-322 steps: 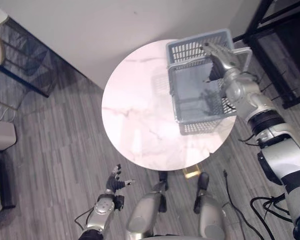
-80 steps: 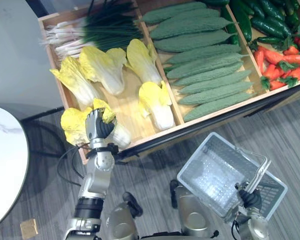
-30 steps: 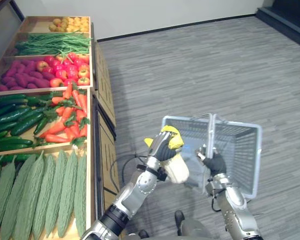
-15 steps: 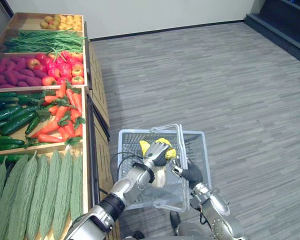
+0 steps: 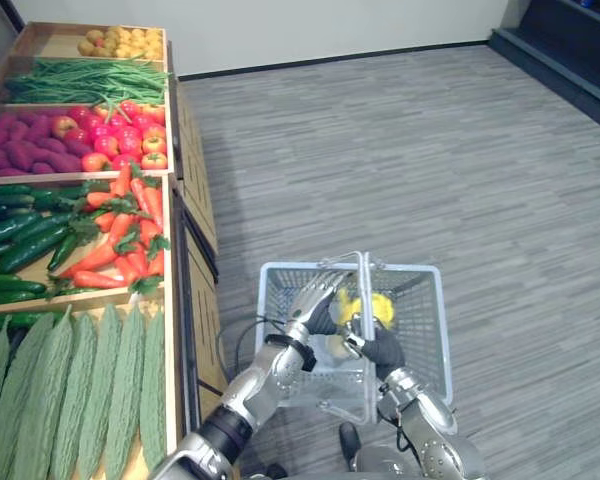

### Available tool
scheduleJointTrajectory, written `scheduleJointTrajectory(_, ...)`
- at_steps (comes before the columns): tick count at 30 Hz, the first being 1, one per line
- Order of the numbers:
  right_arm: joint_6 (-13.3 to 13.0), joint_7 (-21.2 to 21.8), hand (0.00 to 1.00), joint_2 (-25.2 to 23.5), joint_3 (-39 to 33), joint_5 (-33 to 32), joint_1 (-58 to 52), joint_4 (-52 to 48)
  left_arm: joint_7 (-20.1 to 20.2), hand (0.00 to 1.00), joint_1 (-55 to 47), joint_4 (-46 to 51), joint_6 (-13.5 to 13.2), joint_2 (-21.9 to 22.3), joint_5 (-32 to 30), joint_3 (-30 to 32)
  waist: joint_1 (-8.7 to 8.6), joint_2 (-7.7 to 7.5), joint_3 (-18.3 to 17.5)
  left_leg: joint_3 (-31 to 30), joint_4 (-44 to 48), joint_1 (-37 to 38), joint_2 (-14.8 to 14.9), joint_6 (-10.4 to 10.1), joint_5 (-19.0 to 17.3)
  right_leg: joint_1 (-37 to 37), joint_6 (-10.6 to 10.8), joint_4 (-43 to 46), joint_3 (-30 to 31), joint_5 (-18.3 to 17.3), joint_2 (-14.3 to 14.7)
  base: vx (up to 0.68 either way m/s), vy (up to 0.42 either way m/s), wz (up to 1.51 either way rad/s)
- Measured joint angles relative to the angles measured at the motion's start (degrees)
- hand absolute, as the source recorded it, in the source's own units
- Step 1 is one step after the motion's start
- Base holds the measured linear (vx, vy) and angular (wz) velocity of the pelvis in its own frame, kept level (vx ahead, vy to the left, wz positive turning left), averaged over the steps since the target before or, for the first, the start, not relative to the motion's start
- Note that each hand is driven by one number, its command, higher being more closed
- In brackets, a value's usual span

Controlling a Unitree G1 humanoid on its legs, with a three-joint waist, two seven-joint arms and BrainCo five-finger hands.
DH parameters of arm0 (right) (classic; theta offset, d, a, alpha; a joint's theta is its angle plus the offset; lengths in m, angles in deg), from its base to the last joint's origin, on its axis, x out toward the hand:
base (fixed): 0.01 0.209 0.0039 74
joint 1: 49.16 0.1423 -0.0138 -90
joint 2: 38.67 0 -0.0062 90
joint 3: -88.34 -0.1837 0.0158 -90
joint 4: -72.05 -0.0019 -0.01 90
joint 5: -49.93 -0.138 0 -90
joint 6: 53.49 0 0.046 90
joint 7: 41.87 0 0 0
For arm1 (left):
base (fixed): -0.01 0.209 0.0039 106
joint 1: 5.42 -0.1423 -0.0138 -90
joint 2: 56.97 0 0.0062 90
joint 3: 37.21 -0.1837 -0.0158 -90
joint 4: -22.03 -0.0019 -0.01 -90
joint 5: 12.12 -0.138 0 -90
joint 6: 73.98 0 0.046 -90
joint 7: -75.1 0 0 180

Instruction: Pick vegetable in the basket

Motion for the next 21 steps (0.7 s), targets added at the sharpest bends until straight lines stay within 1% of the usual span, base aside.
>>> scheduleJointTrajectory(1, 0.0, -0.7, 1.0, 0.0, -1.5, 0.9, -0.3, 0.0, 0.9, 0.0, -1.5, 1.6, -0.2, 0.0, 3.0, 0.8, 0.09, 0.01, 0.0, -0.1, 0.0, 0.1, 0.0, 0.0, 0.0, 0.1, 0.0, -0.1, 0.0, 0.0, 0.0, 0.0, 0.0, 0.0)
scheduleJointTrajectory(2, 0.1, -1.1, 1.0, 0.0, -2.3, 1.4, -0.4, 0.0, 1.5, 0.0, -2.2, 2.5, -0.3, 0.0, 4.1, 1.1, 0.18, 0.01, 0.0, -0.1, -0.1, 0.1, 0.0, 0.0, 0.0, 0.2, 0.0, -0.2, -0.1, 0.0, 0.0, 0.0, 0.0, 0.0)
scheduleJointTrajectory(4, 0.1, -2.2, 1.0, 0.0, -5.9, 3.2, -1.6, 0.0, 3.2, 0.0, -4.2, 4.9, -0.6, 0.1, 8.4, 1.6, 1.25, 0.05, 0.0, -0.2, -0.1, 0.1, 0.0, 0.0, 0.0, 0.2, 0.0, -0.4, -0.1, 0.0, 0.0, 0.0, 0.0, 0.0)
scheduleJointTrajectory(6, 0.2, -3.0, 1.0, 0.0, -8.4, 5.3, -2.3, 0.0, 4.5, 0.0, -6.0, 6.2, -1.4, 0.0, 11.5, 2.6, 1.36, 0.1, 0.0, -0.8, -0.1, -0.1, 0.0, 0.0, 0.0, 0.4, 0.0, -0.4, -0.8, 0.0, 0.0, -0.02, -0.023, 0.1)
scheduleJointTrajectory(7, 0.3, -3.6, 1.0, 0.0, -9.7, 6.5, -2.3, 0.0, 5.4, 0.0, -7.5, 7.0, -1.7, 0.2, 12.5, 4.1, 1.39, 0.13, -0.1, -1.0, -0.1, -0.2, 0.0, 0.0, 0.0, 0.4, 0.0, -0.4, -1.3, 0.0, 0.0, -0.02, -0.024, 0.11)
scheduleJointTrajectory(8, 0.3, -3.6, 1.0, 0.0, -9.9, 6.6, -2.3, 0.0, 5.4, 0.0, -7.7, 7.0, -1.7, 0.2, 12.6, 4.3, 1.4, 0.14, -0.1, -1.1, -0.1, -0.2, 0.0, 0.0, 0.0, 0.4, 0.0, -0.4, -1.4, 0.0, 0.0, -0.01, -0.019, 0.11)
scheduleJointTrajectory(10, 0.3, -4.8, 1.0, 0.0, -12.7, 10.8, -2.5, 0.0, 6.5, 0.0, -11.2, 7.0, -1.7, 0.0, 14.3, 7.7, 1.54, 0.22, -0.1, -1.4, -0.1, -0.6, 0.0, 0.0, 0.0, 0.4, 0.0, -0.7, -1.5, 0.0, -0.1, -0.01, -0.011, 0.08)
scheduleJointTrajectory(12, 0.3, -5.4, 1.0, 0.0, -14.6, 13.3, -2.6, 0.0, 6.5, 0.0, -13.9, 7.0, -1.6, 0.1, 16.1, 10.2, 1.73, 0.29, -0.1, -1.5, -0.1, -0.6, 0.0, 0.0, 0.0, 0.4, 0.0, -0.7, -1.5, 0.0, -0.1, 0.0, 0.0, 0.0)
scheduleJointTrajectory(14, 0.3, -6.4, 1.0, 0.0, -16.7, 16.2, -3.4, 0.0, 6.4, 0.0, -15.9, 6.5, -1.5, 0.3, 17.8, 12.5, 2.69, 0.31, -0.1, -1.7, -0.1, -0.7, 0.0, 0.0, 0.0, 0.4, 0.0, -0.7, -1.9, 0.0, -0.1, 0.0, -0.01, 0.06)
scheduleJointTrajectory(16, 0.3, -7.5, 1.0, -0.1, -19.0, 20.2, -3.9, 1.3, 6.4, 0.0, -18.3, 5.1, -1.4, 1.0, 19.4, 15.9, 2.85, 0.32, -0.2, -2.7, 0.1, -1.0, 0.0, 0.0, 0.0, 0.6, 0.0, -0.7, -2.8, 0.0, -0.2, 0.0, -0.009, 0.19)
scheduleJointTrajectory(19, 0.3, -8.4, 1.0, -0.3, -19.6, 23.0, -4.2, 2.4, 6.4, 0.0, -20.4, 3.7, -0.7, 1.0, 20.7, 18.3, 3.03, 0.33, -0.1, -3.0, 0.4, -1.4, 0.0, 0.1, -0.1, 0.5, 0.2, -0.7, -3.1, -0.3, -0.3, -0.01, -0.001, 0.13)
scheduleJointTrajectory(20, 0.3, -8.6, 1.0, -0.6, -20.0, 24.7, -4.6, 3.3, 6.4, 0.0, -21.4, 3.3, -0.1, 1.2, 20.7, 19.1, 3.25, 0.39, -0.1, -3.3, 1.0, -1.8, -0.1, 0.8, -0.6, 0.5, 0.4, -0.5, -3.7, -1.1, -0.6, -0.02, -0.006, 0.12)
scheduleJointTrajectory(21, 0.3, -8.8, 1.0, -0.7, -20.0, 25.3, -4.7, 3.3, 6.3, 0.0, -21.8, 3.2, 0.0, 1.2, 20.7, 19.6, 3.49, 0.49, -0.1, -3.4, 1.0, -1.9, -0.2, 0.7, -0.8, 0.5, 0.6, -0.3, -4.2, -1.5, -0.7, -0.02, -0.006, 0.13)
